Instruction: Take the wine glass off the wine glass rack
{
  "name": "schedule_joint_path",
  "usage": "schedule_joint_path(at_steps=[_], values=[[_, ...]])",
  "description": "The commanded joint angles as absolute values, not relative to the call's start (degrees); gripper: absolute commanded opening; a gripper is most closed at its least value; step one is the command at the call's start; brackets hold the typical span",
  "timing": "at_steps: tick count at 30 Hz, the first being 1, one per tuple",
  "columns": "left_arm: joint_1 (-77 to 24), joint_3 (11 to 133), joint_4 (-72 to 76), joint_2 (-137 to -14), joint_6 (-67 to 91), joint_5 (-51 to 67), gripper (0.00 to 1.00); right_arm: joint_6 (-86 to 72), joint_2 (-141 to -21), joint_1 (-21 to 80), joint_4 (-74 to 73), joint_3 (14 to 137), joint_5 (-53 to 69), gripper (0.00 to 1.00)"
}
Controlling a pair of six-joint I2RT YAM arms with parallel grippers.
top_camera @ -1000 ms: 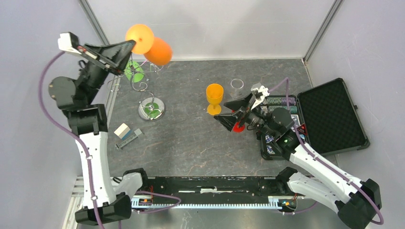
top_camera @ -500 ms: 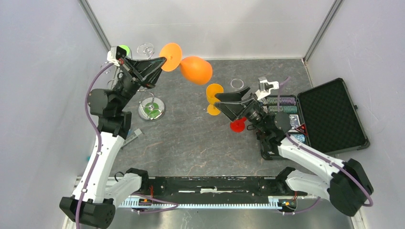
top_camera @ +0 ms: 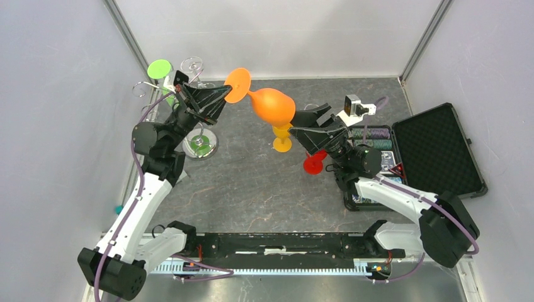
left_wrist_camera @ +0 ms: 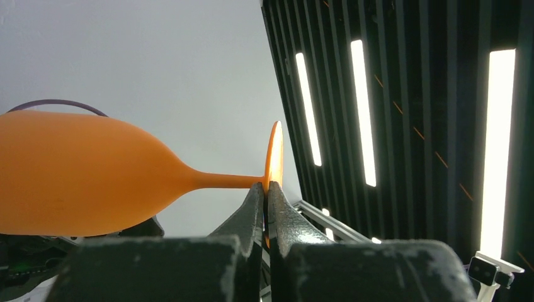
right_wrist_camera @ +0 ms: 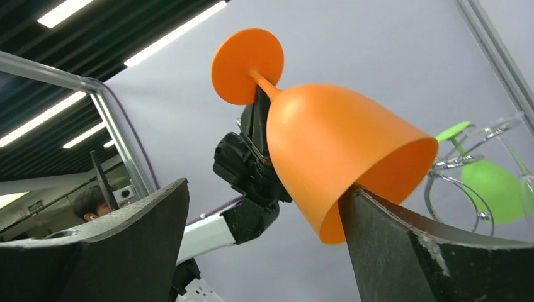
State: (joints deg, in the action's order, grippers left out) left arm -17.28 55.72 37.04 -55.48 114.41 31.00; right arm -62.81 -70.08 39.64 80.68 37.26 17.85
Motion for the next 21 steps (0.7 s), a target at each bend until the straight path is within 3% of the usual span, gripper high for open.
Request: schedule_joint_path(at_steps=[1,4,8,13,15,18,21], values=[[-17.73,55.31,41.84,-53.74,118.76,29.69,0.02,-65.74,-72.37,39.81,91.97,40.95,19.62,0.89],[-17.83,54.61,41.84,-53.31,119.33,29.78,0.02,-66.79,-73.67,39.81,92.45,43.02,21.25,0.75],[-17.84,53.93,41.84,-52.92,119.55,30.08,0.03,-67.59,-74.39,39.81,92.91,44.21,21.91,0.44],[-17.92,54.29,40.47,-52.03,117.77,28.92,0.22,-67.32,-73.98,39.77,92.02,43.97,21.67,0.03],[-17.92,54.71,40.34,-51.99,116.41,29.08,0.30,-66.17,-73.27,39.77,90.91,43.81,21.67,0.00],[-17.92,54.63,39.99,-51.71,113.61,29.14,0.53,-62.43,-71.19,39.81,87.99,43.57,22.17,0.00],[-17.90,53.20,39.20,-50.20,109.43,27.63,0.75,-51.68,-67.00,39.94,71.37,45.35,23.08,0.00]])
